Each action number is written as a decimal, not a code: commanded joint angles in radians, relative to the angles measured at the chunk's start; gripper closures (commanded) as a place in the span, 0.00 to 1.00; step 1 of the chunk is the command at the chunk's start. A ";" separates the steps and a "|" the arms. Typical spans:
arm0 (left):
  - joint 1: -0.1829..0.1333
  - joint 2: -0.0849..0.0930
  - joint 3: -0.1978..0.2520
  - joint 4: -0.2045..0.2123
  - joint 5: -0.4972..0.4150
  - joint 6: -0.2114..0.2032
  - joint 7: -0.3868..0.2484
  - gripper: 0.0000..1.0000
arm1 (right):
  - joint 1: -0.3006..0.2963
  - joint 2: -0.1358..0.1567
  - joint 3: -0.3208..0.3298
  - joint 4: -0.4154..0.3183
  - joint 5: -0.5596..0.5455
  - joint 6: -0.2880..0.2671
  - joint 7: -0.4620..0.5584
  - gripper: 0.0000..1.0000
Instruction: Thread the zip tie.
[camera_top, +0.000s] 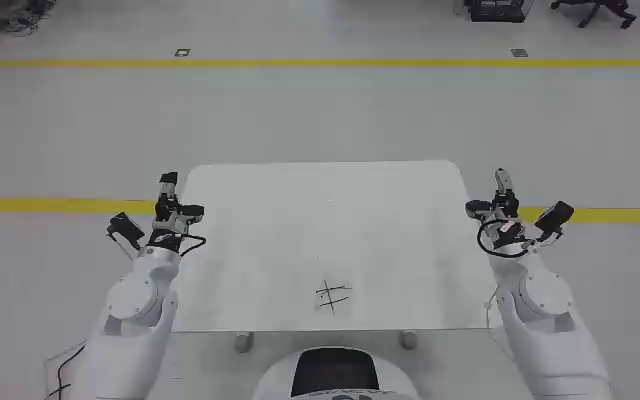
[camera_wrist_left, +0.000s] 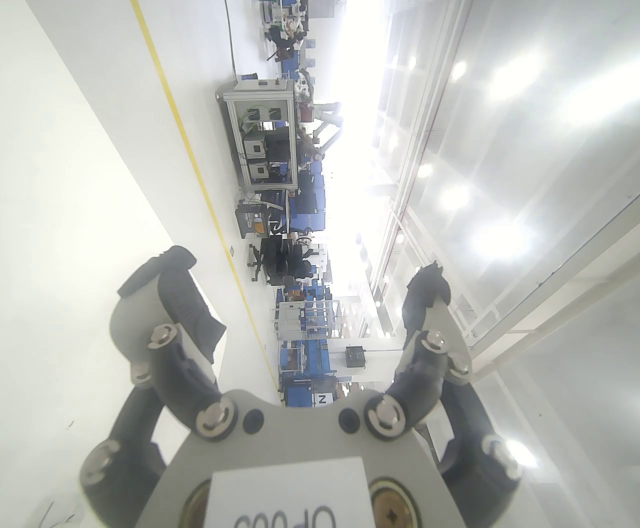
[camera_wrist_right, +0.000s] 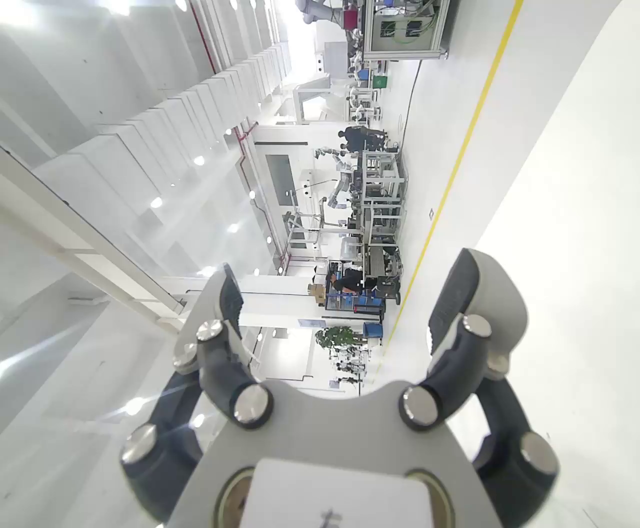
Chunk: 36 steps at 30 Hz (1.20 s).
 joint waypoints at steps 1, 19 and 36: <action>0.000 0.000 0.000 0.000 0.000 0.000 0.000 0.00 | 0.000 0.000 0.000 0.000 0.000 0.000 0.000 0.22; 0.000 0.000 0.000 0.000 0.000 0.000 0.000 0.00 | 0.026 0.030 -0.044 0.025 -0.426 -0.076 0.350 0.00; 0.000 0.000 0.000 0.000 0.000 0.000 0.000 0.00 | 0.054 0.034 -0.059 -0.004 -0.528 -0.074 0.375 0.00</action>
